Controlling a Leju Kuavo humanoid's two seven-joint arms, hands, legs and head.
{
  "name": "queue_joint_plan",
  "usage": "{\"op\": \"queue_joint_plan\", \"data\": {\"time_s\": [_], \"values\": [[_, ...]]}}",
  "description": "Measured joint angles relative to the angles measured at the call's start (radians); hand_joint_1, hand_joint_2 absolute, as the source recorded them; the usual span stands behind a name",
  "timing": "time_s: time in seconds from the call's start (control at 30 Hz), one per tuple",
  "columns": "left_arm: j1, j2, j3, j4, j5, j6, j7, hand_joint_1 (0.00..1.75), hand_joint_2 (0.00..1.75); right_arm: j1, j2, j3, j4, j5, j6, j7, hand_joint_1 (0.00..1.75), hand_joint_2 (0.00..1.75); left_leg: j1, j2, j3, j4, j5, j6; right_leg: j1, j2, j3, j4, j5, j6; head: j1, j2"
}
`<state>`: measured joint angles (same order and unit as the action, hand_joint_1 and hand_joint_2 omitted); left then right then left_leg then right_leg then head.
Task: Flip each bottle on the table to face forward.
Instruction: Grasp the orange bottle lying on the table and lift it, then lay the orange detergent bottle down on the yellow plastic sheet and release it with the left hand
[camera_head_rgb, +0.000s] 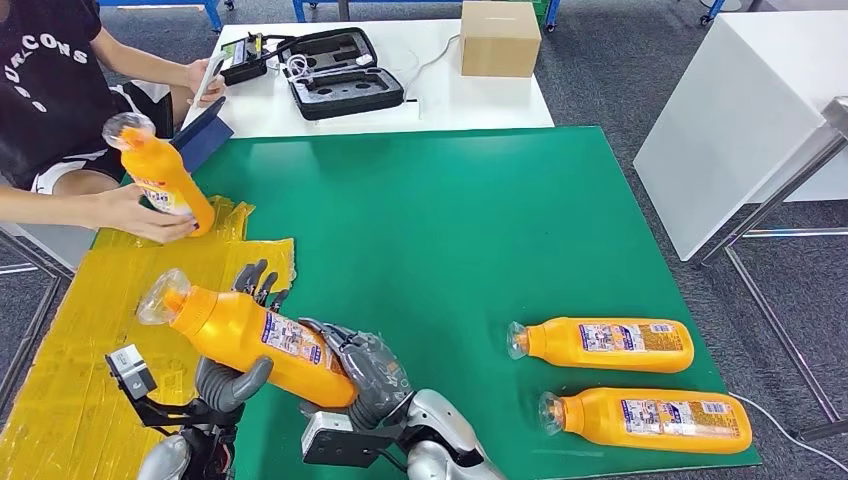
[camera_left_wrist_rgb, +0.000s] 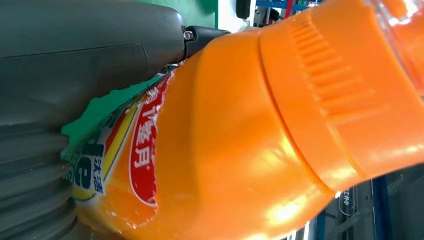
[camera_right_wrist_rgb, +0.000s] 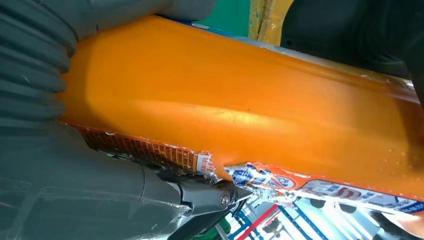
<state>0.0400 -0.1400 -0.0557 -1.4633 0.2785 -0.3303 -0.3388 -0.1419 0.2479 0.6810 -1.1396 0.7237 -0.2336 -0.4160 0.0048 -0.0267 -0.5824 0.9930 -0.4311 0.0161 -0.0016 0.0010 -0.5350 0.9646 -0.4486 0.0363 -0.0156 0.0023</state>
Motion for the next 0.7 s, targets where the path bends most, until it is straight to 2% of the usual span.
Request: {"op": "queue_joint_plan", "data": {"time_s": [0.13,0.27,0.7], "values": [[0.0,0.0,0.001,0.0,0.0,-0.001,0.0,0.0,1.75,-0.01,0.004,0.005,0.017,0.008,-0.001,0.008,1.75,1.75,0.0,0.0,0.0,0.0,0.0,0.0,0.0,0.0,0.0,0.0,0.0,0.0,0.0,0.0],[0.0,0.0,0.002,0.0,0.002,0.0,0.0,1.75,1.75,-0.017,0.007,0.007,0.03,0.009,-0.003,0.009,1.75,1.75,0.0,0.0,0.0,0.0,0.0,0.0,0.0,0.0,0.0,0.0,0.0,0.0,0.0,0.0],[-0.004,0.0,0.008,0.0,0.008,0.002,-0.003,1.75,1.75,-0.029,0.014,0.009,0.047,0.012,-0.008,0.009,1.75,1.75,0.0,0.0,0.0,0.0,0.0,0.0,0.0,0.0,-0.001,0.0,0.0,0.0,0.0,0.0]]}}
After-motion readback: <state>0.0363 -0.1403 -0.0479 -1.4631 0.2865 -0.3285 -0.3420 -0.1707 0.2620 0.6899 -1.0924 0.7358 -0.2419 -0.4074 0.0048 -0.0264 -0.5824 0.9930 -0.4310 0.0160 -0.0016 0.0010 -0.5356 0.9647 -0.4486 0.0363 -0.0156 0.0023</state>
